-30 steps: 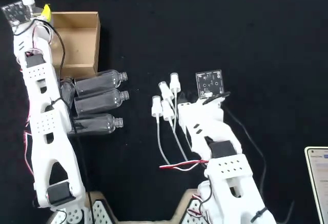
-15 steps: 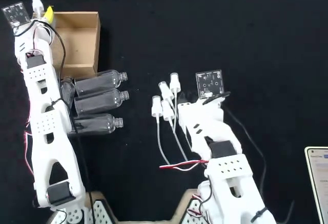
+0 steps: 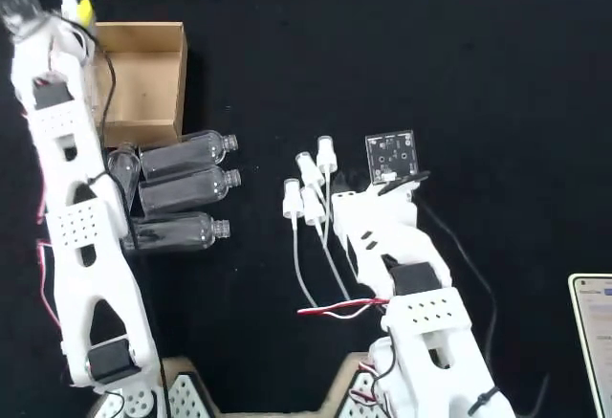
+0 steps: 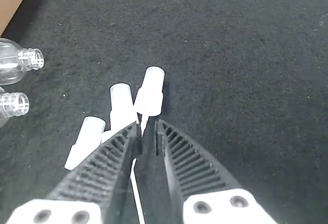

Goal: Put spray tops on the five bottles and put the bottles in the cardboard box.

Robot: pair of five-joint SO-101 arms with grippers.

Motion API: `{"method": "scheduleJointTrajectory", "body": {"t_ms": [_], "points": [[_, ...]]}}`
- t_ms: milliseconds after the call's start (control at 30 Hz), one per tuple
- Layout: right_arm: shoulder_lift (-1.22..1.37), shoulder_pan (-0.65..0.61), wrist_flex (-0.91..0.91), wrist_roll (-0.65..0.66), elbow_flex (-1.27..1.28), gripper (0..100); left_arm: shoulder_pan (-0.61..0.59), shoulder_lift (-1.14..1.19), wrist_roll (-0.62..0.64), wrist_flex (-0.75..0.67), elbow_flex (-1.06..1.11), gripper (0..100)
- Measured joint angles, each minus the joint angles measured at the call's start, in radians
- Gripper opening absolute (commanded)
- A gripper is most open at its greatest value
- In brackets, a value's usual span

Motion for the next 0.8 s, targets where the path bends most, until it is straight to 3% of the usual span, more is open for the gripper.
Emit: {"method": "scheduleJointTrajectory", "body": {"t_ms": [267,567,800], "points": [[0.0,0.0,0.0,0.0,0.0,5.9,-0.003,-0.189,-0.006,0.453,-0.002,27],[0.0,0.0,0.0,0.0,0.0,5.9,-0.029,-0.189,-0.209,0.578,0.0,27],[0.0,0.0,0.0,0.0,0.0,5.9,-0.003,-0.189,-0.239,0.7,0.0,28]]}}
